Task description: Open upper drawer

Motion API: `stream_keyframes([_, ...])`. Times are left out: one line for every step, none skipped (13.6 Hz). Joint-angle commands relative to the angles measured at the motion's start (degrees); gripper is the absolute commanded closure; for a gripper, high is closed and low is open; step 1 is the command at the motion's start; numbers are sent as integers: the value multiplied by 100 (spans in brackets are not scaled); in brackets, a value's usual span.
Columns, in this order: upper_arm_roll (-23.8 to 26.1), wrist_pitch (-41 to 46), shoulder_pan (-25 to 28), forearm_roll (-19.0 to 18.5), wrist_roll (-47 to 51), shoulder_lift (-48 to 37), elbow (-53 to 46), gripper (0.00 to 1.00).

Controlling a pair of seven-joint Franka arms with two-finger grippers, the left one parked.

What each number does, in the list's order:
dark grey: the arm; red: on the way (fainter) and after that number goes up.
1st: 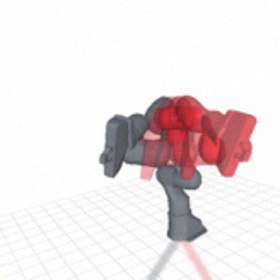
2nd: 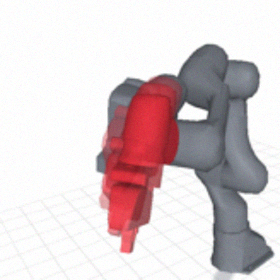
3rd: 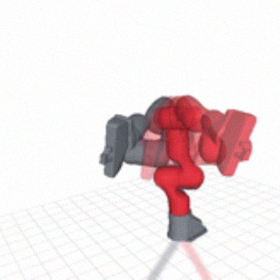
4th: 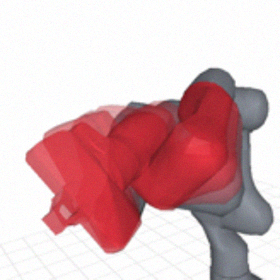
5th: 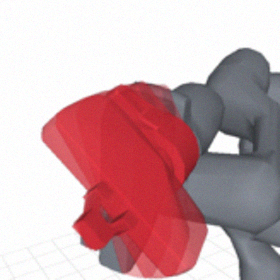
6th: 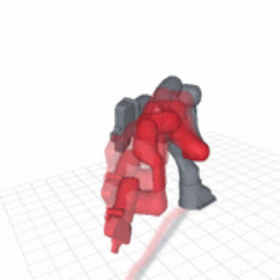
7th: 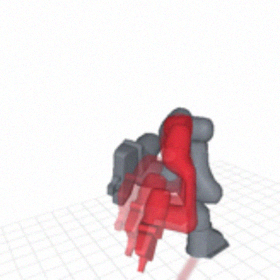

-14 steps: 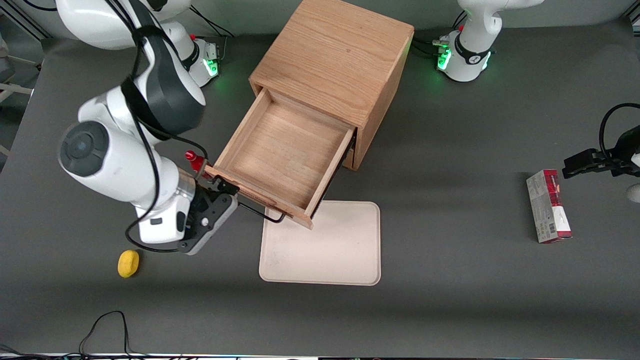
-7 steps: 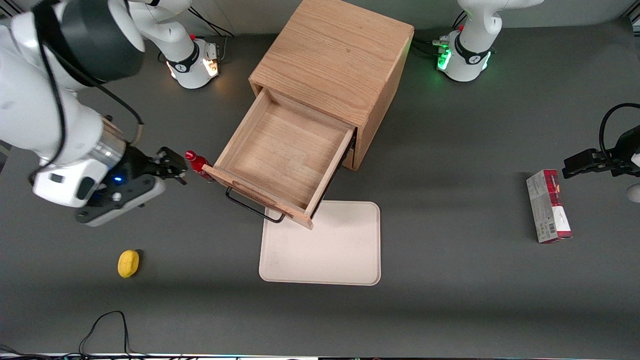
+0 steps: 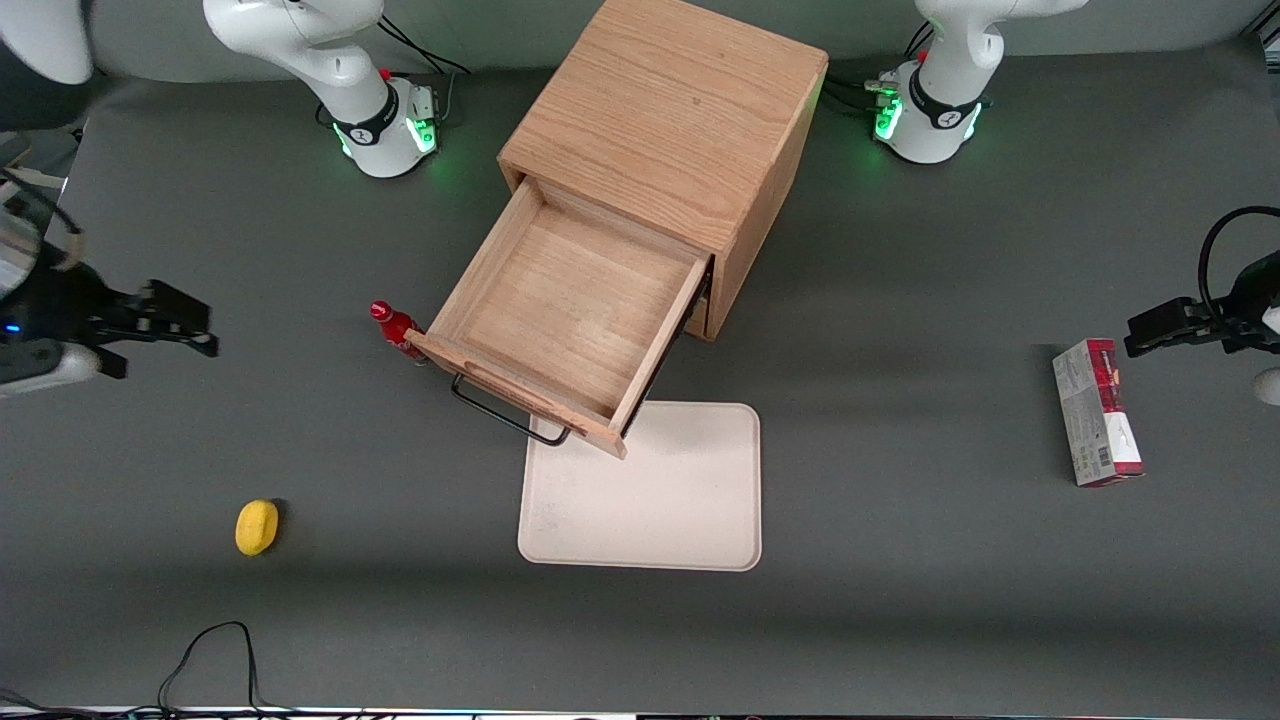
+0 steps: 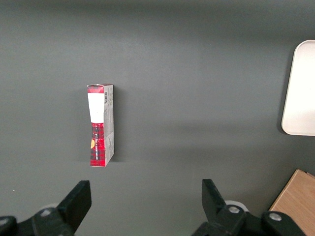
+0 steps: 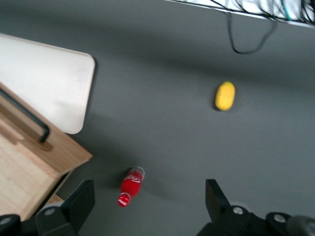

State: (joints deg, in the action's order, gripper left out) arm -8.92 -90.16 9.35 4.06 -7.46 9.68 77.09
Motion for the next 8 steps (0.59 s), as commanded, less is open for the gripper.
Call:
stream_keyframes([251,-388,-441,-28,87,-782,1201,0])
stream_keyframes([251,-388,-486,-45,78,-800,1264,0])
stream_keyframes([242,-388,-504,-71,78,-783,1273,0])
stream_keyframes([233,-388,-521,-80,87,-774,1334,0])
stream_keyframes([224,-397,-556,-89,78,-774,1396,0])
stream_keyframes([216,-397,-557,-106,78,-748,1397,0])
stream_keyframes([207,-397,-557,-237,52,-713,1388,0])
stream_keyframes([207,-397,-548,-386,52,-687,1370,0])
